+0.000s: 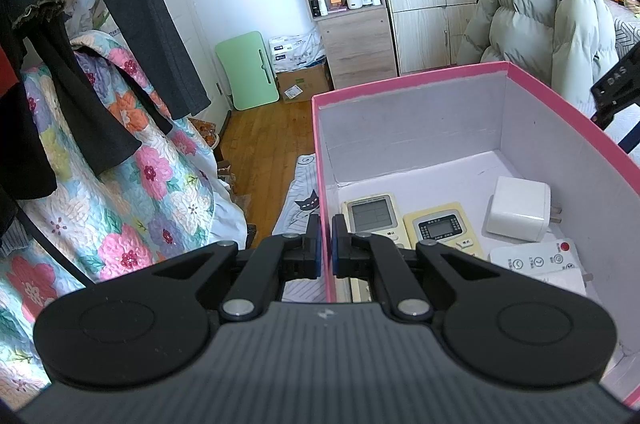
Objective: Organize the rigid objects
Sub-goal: 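Move the right gripper to the white remote with pink text and grasp it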
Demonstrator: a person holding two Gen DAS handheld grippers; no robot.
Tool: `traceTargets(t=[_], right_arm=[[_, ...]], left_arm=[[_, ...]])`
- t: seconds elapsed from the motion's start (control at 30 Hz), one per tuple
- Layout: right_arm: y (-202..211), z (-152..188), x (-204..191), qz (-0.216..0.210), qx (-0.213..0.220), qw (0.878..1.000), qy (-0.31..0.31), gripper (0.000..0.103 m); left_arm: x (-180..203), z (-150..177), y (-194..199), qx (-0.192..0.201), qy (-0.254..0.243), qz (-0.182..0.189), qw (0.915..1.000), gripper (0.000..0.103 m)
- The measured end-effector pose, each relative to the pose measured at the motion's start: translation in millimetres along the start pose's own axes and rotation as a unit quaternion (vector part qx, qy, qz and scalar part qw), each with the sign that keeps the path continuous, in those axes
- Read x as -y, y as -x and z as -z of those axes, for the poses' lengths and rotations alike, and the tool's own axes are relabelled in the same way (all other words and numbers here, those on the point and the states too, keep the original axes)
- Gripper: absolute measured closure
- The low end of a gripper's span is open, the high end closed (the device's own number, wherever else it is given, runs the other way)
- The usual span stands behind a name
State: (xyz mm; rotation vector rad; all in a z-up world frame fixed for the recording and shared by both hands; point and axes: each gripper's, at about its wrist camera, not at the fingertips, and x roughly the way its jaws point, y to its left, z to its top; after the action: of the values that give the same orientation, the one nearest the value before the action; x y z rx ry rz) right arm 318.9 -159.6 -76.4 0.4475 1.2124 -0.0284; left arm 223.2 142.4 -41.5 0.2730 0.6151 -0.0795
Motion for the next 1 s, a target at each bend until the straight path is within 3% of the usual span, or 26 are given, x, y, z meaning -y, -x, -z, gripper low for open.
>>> traceTargets(t=[0.17,0.27,0.33,0.43,0.63,0.77,0.87,0.93,1.0], right_arm=[[-13.8,8.6,-22.2,0.044,0.027,0.994,0.094,0.019],[-18.4,12.5,-21.2,0.053,0.040,0.993,0.098,0.017],[-19.7,15.6,-27.6,0.063,0.048,0.987,0.142,0.016],[-19.5,21.9,-38.6,0.093,0.070,0.968,0.224,0.016],[-5.8,29.7,-37.2,0.127,0.071,0.937,0.316,0.021],[2.4,38.5,-26.8,0.169,0.071,0.903,0.389,0.022],[21.0,40.3,-18.3,0.142,0.077,0.897,0.411,0.025],[37.5,41.2,-12.4,0.097,0.092,0.898,0.419,0.025],[51.1,45.8,-7.3,0.039,0.098,0.887,0.449,0.025]], left_arm=[[0.2,0.0,0.0,0.000,0.000,0.000,1.0000,0.099],[0.2,0.0,0.0,0.000,0.000,0.000,1.0000,0.099],[-0.1,0.1,0.1,0.000,-0.001,0.000,1.0000,0.099],[-0.2,0.3,0.7,0.000,0.002,0.002,1.0000,0.099],[-0.3,0.5,0.8,0.001,0.003,0.003,1.0000,0.099],[-0.8,0.4,0.7,0.001,0.002,0.003,1.0000,0.099],[-0.8,0.3,0.5,0.001,0.004,0.003,1.0000,0.099],[-0.5,0.4,0.7,0.000,0.002,0.003,1.0000,0.099],[-0.4,0.5,0.6,0.000,0.000,0.001,1.0000,0.099]])
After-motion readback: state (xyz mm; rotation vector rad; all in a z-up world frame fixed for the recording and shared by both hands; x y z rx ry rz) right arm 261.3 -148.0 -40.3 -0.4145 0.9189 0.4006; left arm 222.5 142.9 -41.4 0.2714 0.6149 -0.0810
